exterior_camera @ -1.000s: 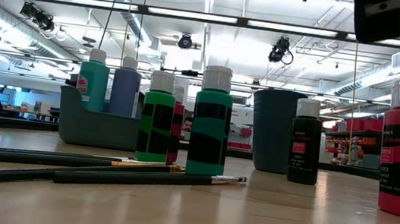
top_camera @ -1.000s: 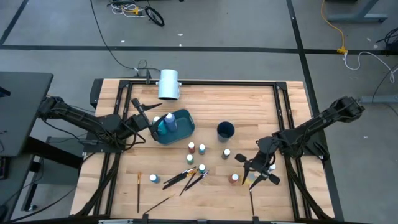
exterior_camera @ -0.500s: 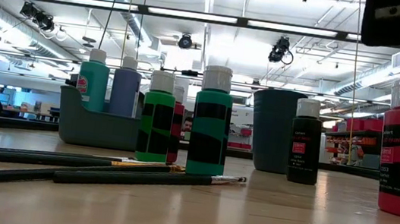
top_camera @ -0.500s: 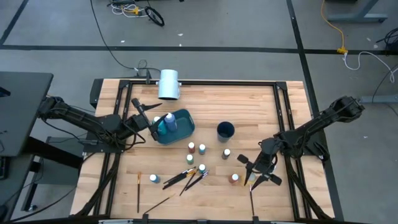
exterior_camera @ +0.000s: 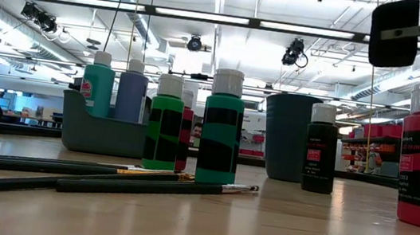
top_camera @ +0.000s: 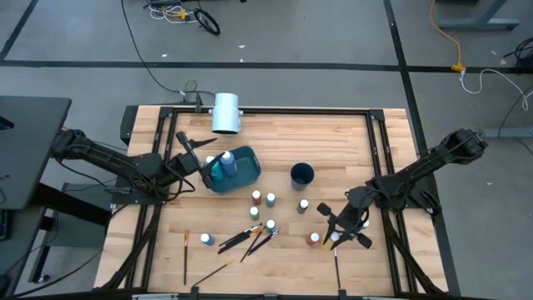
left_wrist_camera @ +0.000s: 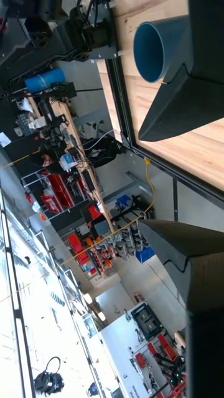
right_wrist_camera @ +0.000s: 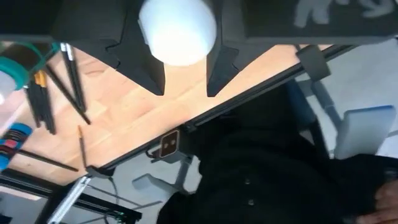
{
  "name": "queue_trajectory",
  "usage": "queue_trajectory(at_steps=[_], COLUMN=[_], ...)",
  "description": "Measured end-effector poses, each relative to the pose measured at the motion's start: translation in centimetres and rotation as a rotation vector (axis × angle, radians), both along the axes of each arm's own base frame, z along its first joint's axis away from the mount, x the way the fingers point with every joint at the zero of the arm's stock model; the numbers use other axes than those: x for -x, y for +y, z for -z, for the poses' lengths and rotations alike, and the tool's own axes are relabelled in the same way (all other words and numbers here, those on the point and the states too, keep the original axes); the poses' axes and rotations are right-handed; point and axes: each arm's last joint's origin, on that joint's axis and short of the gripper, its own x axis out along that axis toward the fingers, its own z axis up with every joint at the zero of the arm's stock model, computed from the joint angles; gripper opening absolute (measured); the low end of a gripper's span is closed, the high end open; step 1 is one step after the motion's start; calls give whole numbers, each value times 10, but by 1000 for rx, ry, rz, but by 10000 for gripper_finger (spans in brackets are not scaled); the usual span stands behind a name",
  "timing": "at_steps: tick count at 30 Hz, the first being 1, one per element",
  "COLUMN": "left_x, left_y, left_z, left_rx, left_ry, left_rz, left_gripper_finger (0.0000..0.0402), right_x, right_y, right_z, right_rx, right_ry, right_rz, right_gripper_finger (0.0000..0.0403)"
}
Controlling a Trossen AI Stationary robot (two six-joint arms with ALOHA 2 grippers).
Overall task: Pick & Place Paint Supplies
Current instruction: Put the large yellow paint bottle into the blue bin
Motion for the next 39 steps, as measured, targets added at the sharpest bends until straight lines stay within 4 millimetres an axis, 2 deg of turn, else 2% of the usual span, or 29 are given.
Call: queue_trajectory(at_steps=[6,13,19,23,26,29,35,39], left_x=[0,-1,-2,-3,-3,-3,-3,-3], left_y=[0,-2,-4,-5,-5,-5,-5,-5], left_z=[0,0,-1,-1,-1,-1,-1,0], left_rx=[0,-10,-26,-32,-33,-34,-33,-21], left_ry=[0,-3,-8,-11,-10,-10,-11,-10], left_rz=[2,61,153,189,194,194,194,197], left_gripper_finger=[229,229,229,229,229,229,229,229], right_x=[-5,-11,-16,-28,-51,-85,-161,-196], right_y=[-3,-22,-50,-68,-79,-89,-109,-126], right_z=[-14,-41,-71,-89,-99,-99,-80,-64], right_rx=[-43,-121,-156,-208,-206,-210,-168,-105], right_ry=[-137,-379,-709,-823,-834,-774,-578,-412], right_rz=[59,163,557,816,958,1031,1169,1317], right_gripper_finger=[108,103,106,105,104,108,103,104])
